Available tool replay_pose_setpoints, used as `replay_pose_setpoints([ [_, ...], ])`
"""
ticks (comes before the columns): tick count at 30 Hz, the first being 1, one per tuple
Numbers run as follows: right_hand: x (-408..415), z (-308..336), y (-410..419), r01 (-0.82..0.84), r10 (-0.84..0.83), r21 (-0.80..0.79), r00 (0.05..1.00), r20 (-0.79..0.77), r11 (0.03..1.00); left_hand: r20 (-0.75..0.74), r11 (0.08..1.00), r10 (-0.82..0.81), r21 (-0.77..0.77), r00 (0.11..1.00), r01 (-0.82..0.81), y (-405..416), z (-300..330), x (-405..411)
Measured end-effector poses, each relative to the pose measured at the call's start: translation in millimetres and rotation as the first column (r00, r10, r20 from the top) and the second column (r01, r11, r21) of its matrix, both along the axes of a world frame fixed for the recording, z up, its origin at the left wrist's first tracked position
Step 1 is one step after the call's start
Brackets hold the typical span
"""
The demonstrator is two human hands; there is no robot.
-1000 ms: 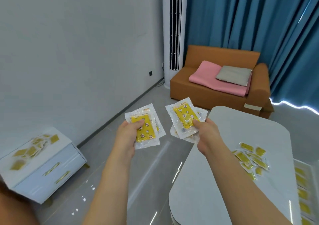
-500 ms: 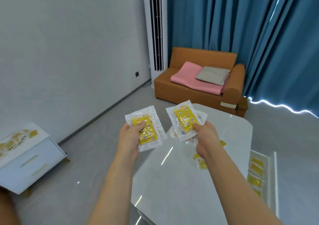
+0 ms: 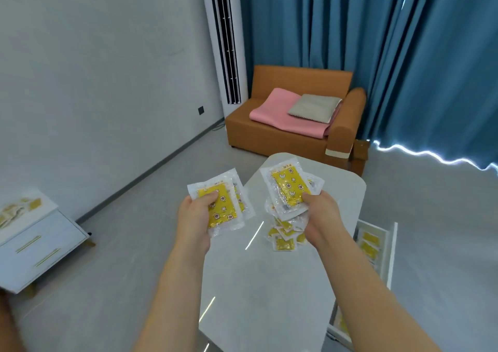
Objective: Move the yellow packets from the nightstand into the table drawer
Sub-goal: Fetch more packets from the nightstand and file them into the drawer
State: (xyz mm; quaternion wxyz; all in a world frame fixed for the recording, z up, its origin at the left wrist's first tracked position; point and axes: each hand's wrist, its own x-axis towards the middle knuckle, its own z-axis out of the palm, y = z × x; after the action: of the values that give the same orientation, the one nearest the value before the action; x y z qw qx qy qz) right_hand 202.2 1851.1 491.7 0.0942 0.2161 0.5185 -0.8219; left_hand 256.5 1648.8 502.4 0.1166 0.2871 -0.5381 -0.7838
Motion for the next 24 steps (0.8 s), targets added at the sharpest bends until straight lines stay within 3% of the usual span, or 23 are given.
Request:
replay_pose_setpoints([
  [7, -3, 9, 141, -0.01, 0.01, 0.016, 1.0, 0.002, 1.0, -0.012, 0.996, 0.057, 0.068, 0.998, -0.056, 135, 9, 0],
  [16, -21, 4, 212, -0.018, 0.017, 0.052, 1.0, 0.023, 0.998, 0.005, 0.996, 0.015, 0.087, 1.0, -0.015, 220, 6, -18],
  [24, -91, -20, 314, -0.019, 0.016, 0.074, 0.999, 0.046, 0.997, 0.064, 0.999, 0.017, 0.048, 0.998, -0.02, 325, -12, -74],
])
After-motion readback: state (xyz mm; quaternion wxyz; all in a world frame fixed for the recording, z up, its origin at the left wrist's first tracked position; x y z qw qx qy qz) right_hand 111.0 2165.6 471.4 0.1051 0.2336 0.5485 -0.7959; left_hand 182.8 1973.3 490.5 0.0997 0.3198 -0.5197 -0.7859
